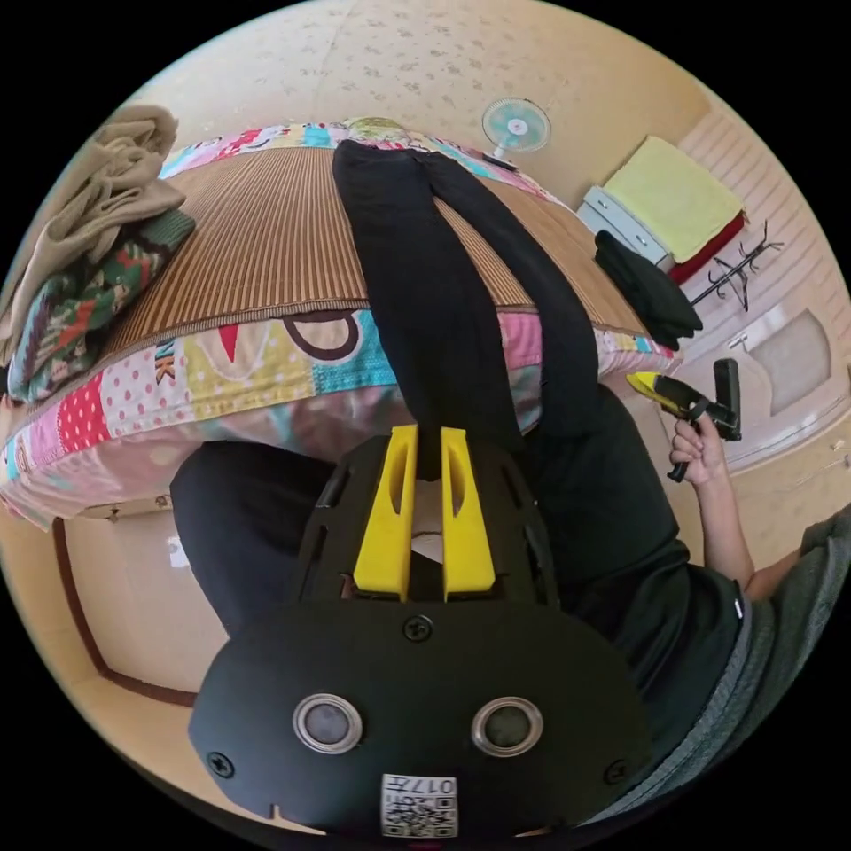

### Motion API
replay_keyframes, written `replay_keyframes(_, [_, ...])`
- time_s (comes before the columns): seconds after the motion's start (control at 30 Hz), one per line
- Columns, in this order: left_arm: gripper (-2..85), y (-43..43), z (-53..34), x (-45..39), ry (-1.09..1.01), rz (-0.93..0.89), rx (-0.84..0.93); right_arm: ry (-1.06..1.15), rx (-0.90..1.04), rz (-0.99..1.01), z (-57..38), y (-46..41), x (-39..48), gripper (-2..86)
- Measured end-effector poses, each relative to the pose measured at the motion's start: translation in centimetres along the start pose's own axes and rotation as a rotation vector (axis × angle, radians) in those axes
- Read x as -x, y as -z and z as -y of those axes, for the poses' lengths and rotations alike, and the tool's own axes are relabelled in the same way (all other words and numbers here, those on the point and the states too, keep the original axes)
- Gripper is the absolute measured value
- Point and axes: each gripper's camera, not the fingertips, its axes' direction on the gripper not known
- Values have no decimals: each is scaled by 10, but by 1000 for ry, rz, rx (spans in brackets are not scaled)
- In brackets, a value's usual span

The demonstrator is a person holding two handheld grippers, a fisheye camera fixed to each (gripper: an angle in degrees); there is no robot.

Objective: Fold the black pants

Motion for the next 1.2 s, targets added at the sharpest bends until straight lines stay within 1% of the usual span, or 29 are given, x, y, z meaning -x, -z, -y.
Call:
replay_keyframes(0.07, [48,2,1,6,54,-57,-21,-32,-22,-26,7,2,-12,102])
replay_keyframes(0.13, [48,4,2,2,48,-76,-33,-65,39,-70,18,-8,-22,110])
replay_keyframes(0.2, [50,9,2,-5,29,-54,-59,-78,129,-183,28,-30,-31,112])
replay_keyframes(0.27, [47,19,1,-15,-2,-10,-108,-117,208,-238,34,-48,-38,106])
replay_keyframes(0.3, [45,22,0,-16,-8,-8,-120,-128,293,-215,37,-63,-42,100])
replay_keyframes(0.37, [18,30,1,-17,-24,-42,-161,-95,400,-157,39,-81,-40,91])
replay_keyframes(0.47, [-1,36,5,-11,-21,-138,-184,-47,390,-200,37,-80,-30,60])
replay_keyframes(0.53, [-5,36,8,-6,1,-174,-192,-39,371,-166,33,-70,-28,46])
replay_keyframes(0.6, [-5,35,11,-1,22,-211,-197,-50,317,-1,25,-46,-28,36])
replay_keyframes(0.63, [-2,34,13,0,30,-241,-197,-50,296,46,22,-38,-28,35])
replay_keyframes(0.7, [9,31,17,0,29,-286,-185,-78,198,201,12,-9,-29,31])
replay_keyframes(0.8, [51,25,33,-7,30,-351,-151,-117,129,297,7,15,-29,28])
replay_keyframes(0.9, [79,19,64,-25,-17,-437,-125,-98,152,281,13,20,-16,28])
replay_keyframes(0.97, [111,6,99,-52,-88,-485,-18,-69,170,275,16,16,-2,28])
replay_keyframes(1.0, [115,0,109,-61,-110,-487,34,-43,179,273,18,12,9,28])
replay_keyframes(1.03, [124,-11,126,-79,-163,-474,135,-31,185,271,19,9,15,28])
replay_keyframes(1.07, [141,-17,139,-96,-215,-452,180,-8,201,264,20,3,26,28])
replay_keyframes(1.2, [173,-34,164,-131,-284,-329,213,68,241,239,20,-18,62,26])
